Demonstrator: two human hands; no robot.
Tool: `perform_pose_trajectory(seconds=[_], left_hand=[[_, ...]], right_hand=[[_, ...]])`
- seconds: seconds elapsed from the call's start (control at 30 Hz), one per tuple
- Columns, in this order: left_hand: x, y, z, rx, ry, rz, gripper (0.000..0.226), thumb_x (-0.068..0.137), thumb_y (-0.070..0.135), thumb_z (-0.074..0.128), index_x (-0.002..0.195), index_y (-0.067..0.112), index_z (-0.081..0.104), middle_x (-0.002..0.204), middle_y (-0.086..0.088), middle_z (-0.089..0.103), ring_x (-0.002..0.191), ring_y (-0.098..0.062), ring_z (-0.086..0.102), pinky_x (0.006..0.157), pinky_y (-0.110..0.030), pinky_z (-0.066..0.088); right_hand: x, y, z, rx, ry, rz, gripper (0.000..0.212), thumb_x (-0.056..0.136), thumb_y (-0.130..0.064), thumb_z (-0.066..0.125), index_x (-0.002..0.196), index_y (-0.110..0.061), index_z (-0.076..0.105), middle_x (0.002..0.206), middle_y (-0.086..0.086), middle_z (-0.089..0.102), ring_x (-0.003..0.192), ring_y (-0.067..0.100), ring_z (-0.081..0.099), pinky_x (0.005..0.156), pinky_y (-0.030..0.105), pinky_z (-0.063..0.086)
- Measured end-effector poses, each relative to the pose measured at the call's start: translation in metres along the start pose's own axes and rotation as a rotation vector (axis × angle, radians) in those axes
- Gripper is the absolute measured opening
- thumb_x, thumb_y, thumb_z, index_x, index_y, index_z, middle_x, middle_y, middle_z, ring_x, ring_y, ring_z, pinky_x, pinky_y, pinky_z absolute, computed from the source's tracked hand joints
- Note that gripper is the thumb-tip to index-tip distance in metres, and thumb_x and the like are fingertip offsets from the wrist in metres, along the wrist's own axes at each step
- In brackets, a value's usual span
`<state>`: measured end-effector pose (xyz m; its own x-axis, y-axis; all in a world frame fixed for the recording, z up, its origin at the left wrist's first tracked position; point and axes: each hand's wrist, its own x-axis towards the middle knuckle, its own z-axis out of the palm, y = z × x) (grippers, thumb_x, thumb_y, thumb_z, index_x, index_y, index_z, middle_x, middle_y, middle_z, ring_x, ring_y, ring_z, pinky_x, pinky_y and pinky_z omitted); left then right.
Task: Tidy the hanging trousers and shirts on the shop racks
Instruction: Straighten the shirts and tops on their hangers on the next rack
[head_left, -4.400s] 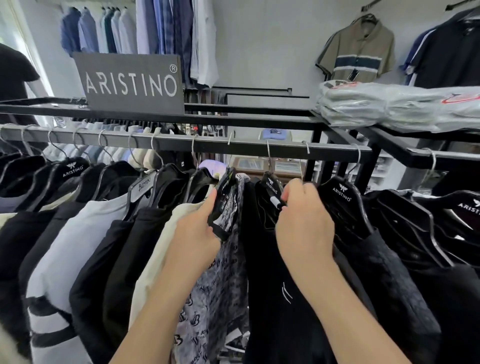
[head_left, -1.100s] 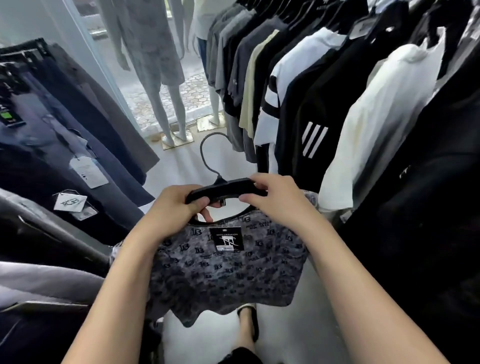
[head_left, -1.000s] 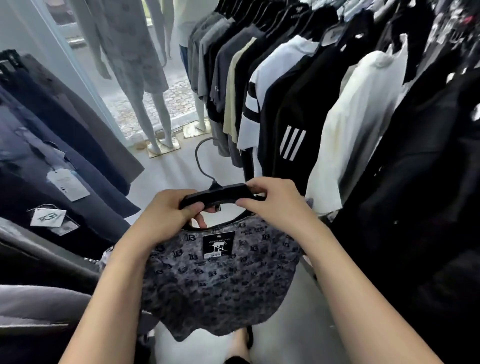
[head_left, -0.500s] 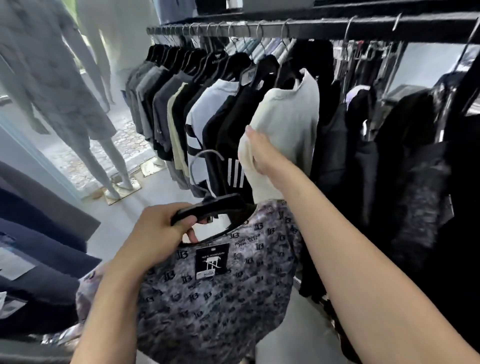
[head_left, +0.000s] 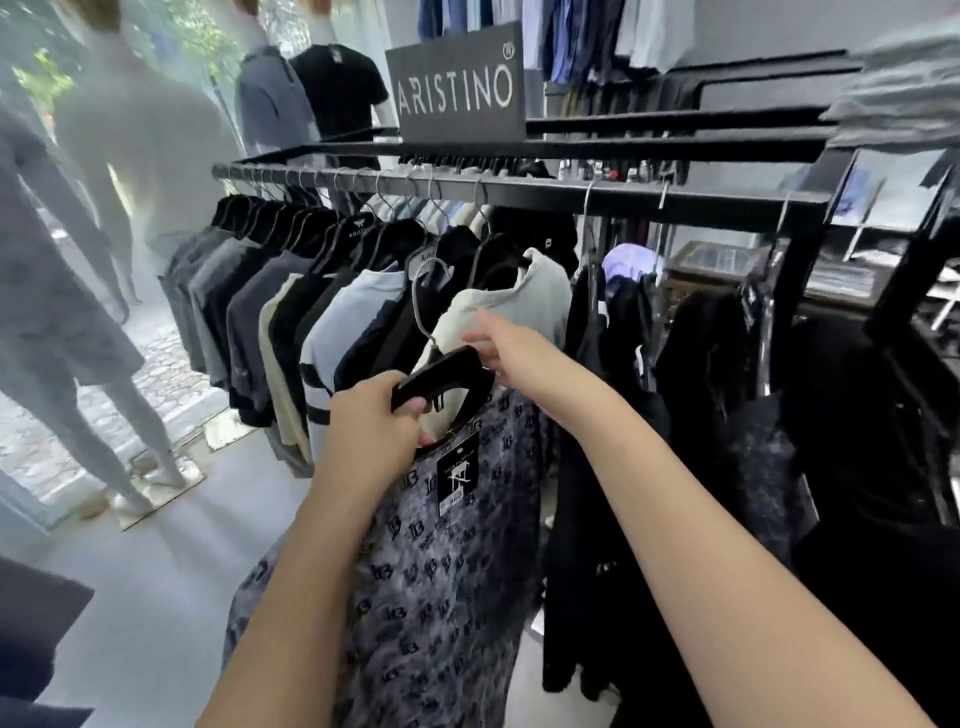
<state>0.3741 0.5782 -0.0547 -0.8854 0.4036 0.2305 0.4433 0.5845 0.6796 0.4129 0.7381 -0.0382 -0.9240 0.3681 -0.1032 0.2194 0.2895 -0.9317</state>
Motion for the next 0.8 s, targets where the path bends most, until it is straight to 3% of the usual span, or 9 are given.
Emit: perform_pose_trajectory(seconds=[0.1,0.17,0.27,0.33,0.4,0.57,0.67,0.73,0.8], left_hand=[[0.028,0.024,0.006,0.01,0.034,0.054,0.007,0.089,0.007,0.058,0.086,0.011,0.063,0.066,-0.001,0.064,0.058,-0.005,0.054,0.046,-0.008,0.037],[0.048,0.039,0.011,0.003,0.046,0.073,0.008,0.087,0.005,0.057,0.085,0.009,0.063,0.066,0.0,0.06,0.058,-0.01,0.053,0.043,-0.013,0.035],[0.075,0.059,0.025,-0.031,0.057,0.119,0.011,0.085,0.004,0.055,0.09,0.001,0.064,0.082,-0.012,0.066,0.078,-0.028,0.062,0.063,-0.028,0.045],[0.09,0.069,0.034,-0.019,0.052,0.157,0.014,0.087,0.004,0.053,0.092,-0.002,0.064,0.091,-0.016,0.066,0.089,-0.032,0.061,0.066,-0.023,0.035],[0.102,0.075,0.042,-0.003,0.05,0.194,0.015,0.089,0.004,0.05,0.092,-0.003,0.063,0.095,-0.018,0.065,0.092,-0.033,0.058,0.062,-0.022,0.025],[0.129,0.083,0.063,0.017,-0.015,0.21,0.012,0.088,0.007,0.049,0.077,0.006,0.053,0.093,-0.019,0.064,0.084,-0.036,0.057,0.069,-0.029,0.036],[0.136,0.084,0.077,0.038,-0.057,0.185,0.018,0.088,0.012,0.049,0.099,0.008,0.063,0.1,-0.016,0.065,0.092,-0.038,0.062,0.074,-0.032,0.049],[0.134,0.081,0.085,0.107,-0.083,0.169,0.025,0.091,0.014,0.049,0.113,0.01,0.06,0.107,-0.014,0.065,0.1,-0.036,0.062,0.07,-0.029,0.043],[0.135,0.073,0.092,0.127,-0.072,0.219,0.022,0.092,0.016,0.048,0.11,0.008,0.059,0.102,-0.012,0.066,0.098,-0.033,0.061,0.066,-0.028,0.034]], right_hand=[[-0.001,-0.003,-0.018,-0.157,0.124,-0.095,0.05,0.098,-0.045,0.033,0.122,-0.01,0.06,0.123,0.018,0.061,0.115,0.037,0.055,0.102,0.051,0.041],[-0.005,-0.001,-0.029,-0.188,0.166,-0.096,0.045,0.1,-0.041,0.035,0.127,-0.016,0.059,0.129,0.008,0.061,0.121,0.029,0.054,0.105,0.043,0.041],[-0.009,0.002,-0.041,-0.222,0.268,-0.09,0.042,0.095,-0.042,0.048,0.133,-0.028,0.058,0.133,-0.01,0.059,0.123,0.01,0.053,0.097,0.02,0.036],[-0.008,0.003,-0.047,-0.216,0.357,-0.116,0.038,0.094,-0.037,0.054,0.13,-0.026,0.06,0.128,-0.01,0.062,0.115,0.006,0.057,0.091,0.017,0.037],[-0.009,0.005,-0.049,-0.189,0.432,-0.112,0.032,0.092,-0.033,0.057,0.122,-0.026,0.064,0.119,-0.011,0.066,0.106,0.003,0.06,0.089,0.017,0.041],[0.001,0.02,-0.04,-0.046,0.53,-0.068,0.031,0.079,-0.041,0.059,0.106,-0.031,0.069,0.105,-0.012,0.07,0.098,0.004,0.067,0.096,0.032,0.052],[0.009,0.022,-0.035,0.116,0.58,-0.083,0.015,0.085,-0.028,0.062,0.098,-0.026,0.07,0.099,-0.004,0.072,0.087,0.007,0.072,0.088,0.034,0.057],[0.012,0.021,-0.032,0.205,0.61,-0.092,0.012,0.092,-0.013,0.06,0.099,-0.016,0.069,0.098,0.003,0.073,0.086,0.011,0.073,0.085,0.033,0.059],[0.013,0.019,-0.028,0.256,0.64,-0.105,0.012,0.092,-0.008,0.058,0.098,-0.012,0.068,0.094,0.007,0.073,0.082,0.017,0.074,0.082,0.035,0.06]])
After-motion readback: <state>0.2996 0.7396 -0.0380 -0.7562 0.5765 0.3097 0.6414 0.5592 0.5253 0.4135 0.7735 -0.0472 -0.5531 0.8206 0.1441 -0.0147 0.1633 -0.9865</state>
